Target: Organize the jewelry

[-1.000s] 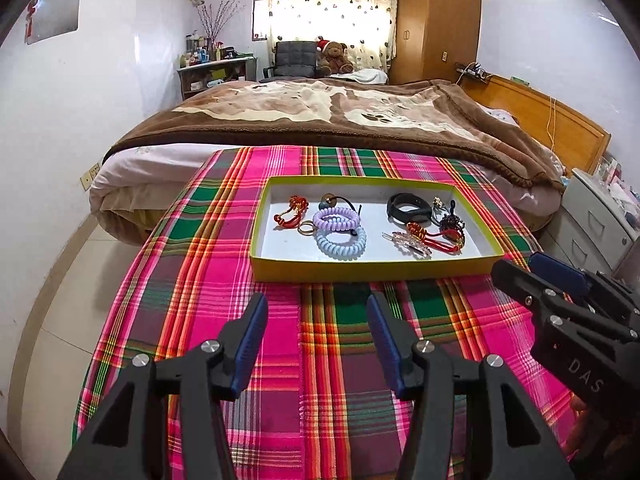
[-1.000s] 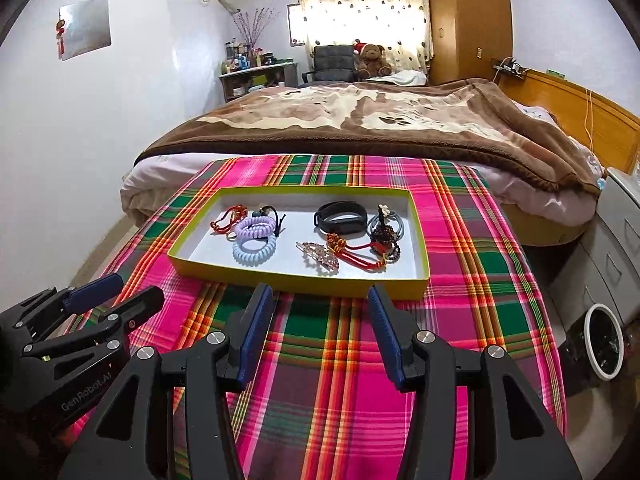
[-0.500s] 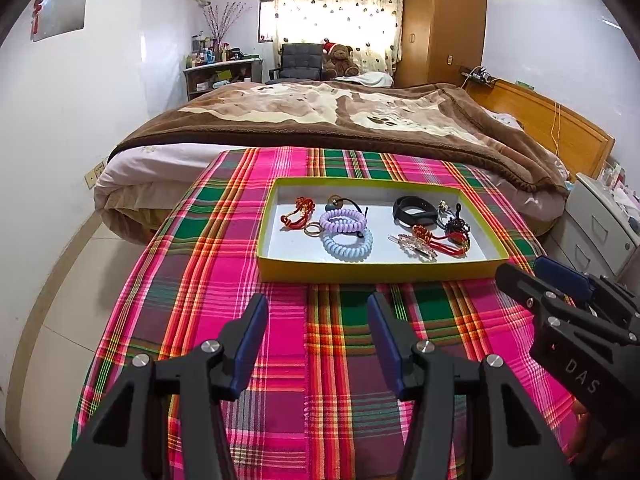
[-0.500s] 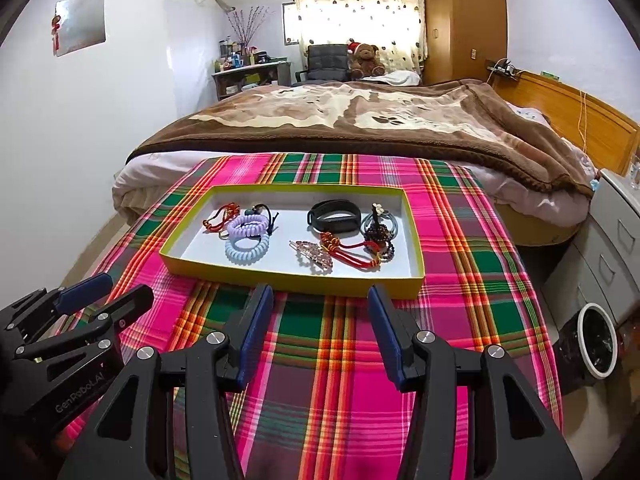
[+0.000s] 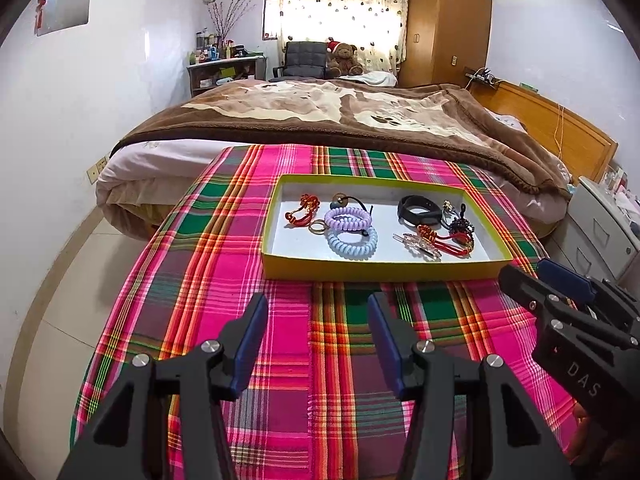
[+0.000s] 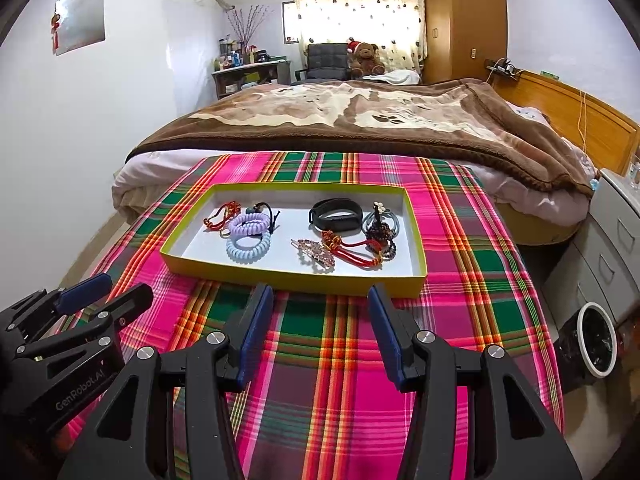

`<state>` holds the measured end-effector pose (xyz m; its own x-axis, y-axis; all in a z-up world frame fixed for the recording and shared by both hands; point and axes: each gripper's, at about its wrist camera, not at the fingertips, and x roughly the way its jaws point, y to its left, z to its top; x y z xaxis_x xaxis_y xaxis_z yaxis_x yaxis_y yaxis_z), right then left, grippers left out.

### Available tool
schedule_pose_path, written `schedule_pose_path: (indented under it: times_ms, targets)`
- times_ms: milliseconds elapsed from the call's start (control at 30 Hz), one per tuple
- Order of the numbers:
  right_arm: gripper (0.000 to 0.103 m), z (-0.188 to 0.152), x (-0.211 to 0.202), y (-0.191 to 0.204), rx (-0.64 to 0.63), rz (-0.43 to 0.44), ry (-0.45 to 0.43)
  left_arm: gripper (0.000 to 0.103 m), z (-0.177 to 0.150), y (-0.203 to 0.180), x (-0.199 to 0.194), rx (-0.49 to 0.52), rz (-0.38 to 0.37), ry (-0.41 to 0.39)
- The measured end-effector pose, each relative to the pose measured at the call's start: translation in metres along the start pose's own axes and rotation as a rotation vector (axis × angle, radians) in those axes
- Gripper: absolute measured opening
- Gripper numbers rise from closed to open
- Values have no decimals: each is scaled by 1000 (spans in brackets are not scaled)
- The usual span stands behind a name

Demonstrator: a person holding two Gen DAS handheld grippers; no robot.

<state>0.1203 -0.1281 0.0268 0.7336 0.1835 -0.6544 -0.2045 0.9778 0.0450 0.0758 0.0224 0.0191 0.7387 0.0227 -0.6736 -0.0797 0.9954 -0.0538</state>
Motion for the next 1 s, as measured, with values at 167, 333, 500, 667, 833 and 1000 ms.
schedule_pose_path:
  times_ms: [167, 333, 500, 667, 833, 1000]
  targets:
    - [50, 0, 1, 0, 0, 1, 2, 54, -1, -1, 1, 9, 7, 2]
    - [50, -1, 1, 0, 0, -1, 2, 54, -1, 0, 0, 8, 7, 3]
    - [50, -1, 1, 0, -1, 1, 2, 54, -1, 1, 0, 7, 11, 4]
    - [50, -1, 1, 1, -1, 1, 3, 54, -1, 1, 1, 9, 11, 3]
    - [50, -1, 3, 2, -1, 0, 6, 54, -1, 2, 1, 6, 12, 6]
    - [50, -3, 5, 2, -2, 1, 8, 54, -1, 3, 1, 6, 13, 6]
